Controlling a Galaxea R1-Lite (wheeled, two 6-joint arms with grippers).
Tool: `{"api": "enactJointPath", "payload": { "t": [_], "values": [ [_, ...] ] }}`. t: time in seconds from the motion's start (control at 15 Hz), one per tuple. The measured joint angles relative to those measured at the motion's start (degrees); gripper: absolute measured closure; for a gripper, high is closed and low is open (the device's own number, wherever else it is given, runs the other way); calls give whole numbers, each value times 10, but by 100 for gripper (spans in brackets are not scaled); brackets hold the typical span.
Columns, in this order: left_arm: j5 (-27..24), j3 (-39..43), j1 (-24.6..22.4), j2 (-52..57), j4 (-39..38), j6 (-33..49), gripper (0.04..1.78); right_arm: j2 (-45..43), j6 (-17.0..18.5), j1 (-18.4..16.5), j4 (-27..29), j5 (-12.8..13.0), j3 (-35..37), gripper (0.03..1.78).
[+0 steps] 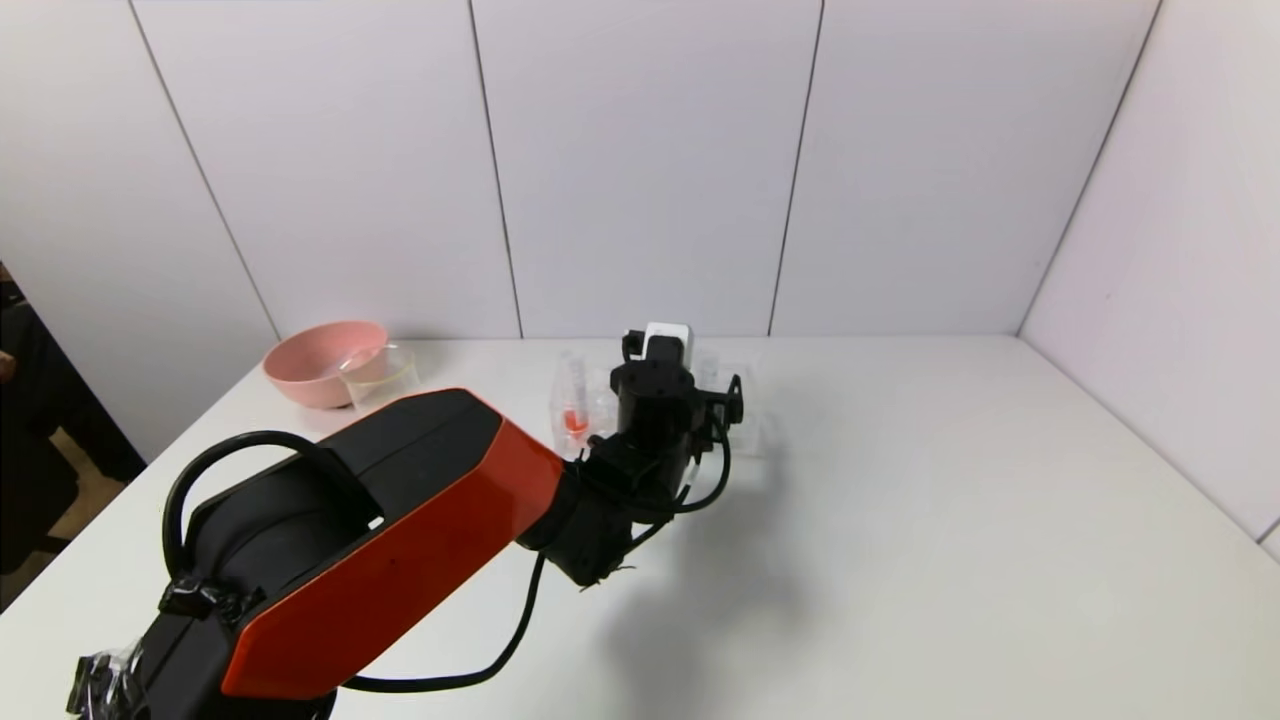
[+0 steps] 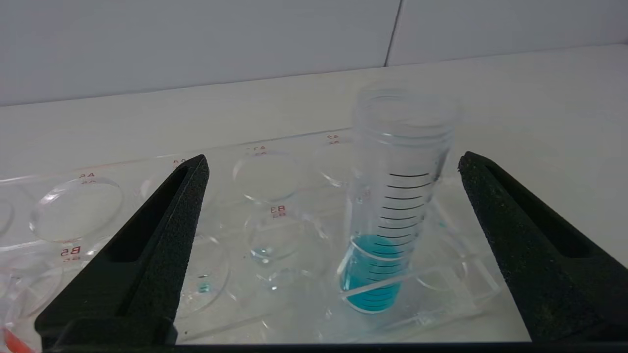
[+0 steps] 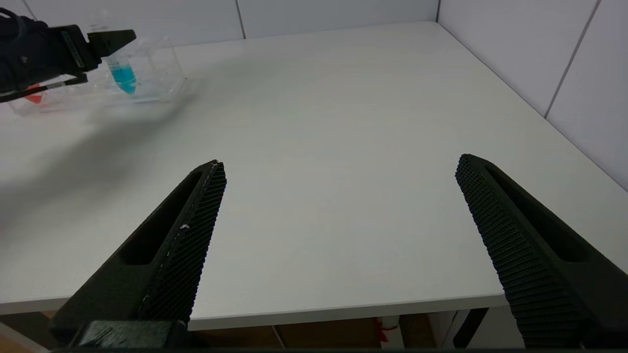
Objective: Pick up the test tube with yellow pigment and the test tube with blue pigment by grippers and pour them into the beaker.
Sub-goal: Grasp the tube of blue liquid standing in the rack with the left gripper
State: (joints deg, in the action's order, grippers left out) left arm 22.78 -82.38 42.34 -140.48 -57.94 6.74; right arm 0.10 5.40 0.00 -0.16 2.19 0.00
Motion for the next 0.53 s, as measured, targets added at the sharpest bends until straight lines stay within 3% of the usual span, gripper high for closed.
{"api": "enactJointPath", "payload": {
  "t": [0.53],
  "values": [
    [12, -36, -6, -14, 26, 0, 4, 0, 0, 0, 0, 0, 0, 10]
  ]
}}
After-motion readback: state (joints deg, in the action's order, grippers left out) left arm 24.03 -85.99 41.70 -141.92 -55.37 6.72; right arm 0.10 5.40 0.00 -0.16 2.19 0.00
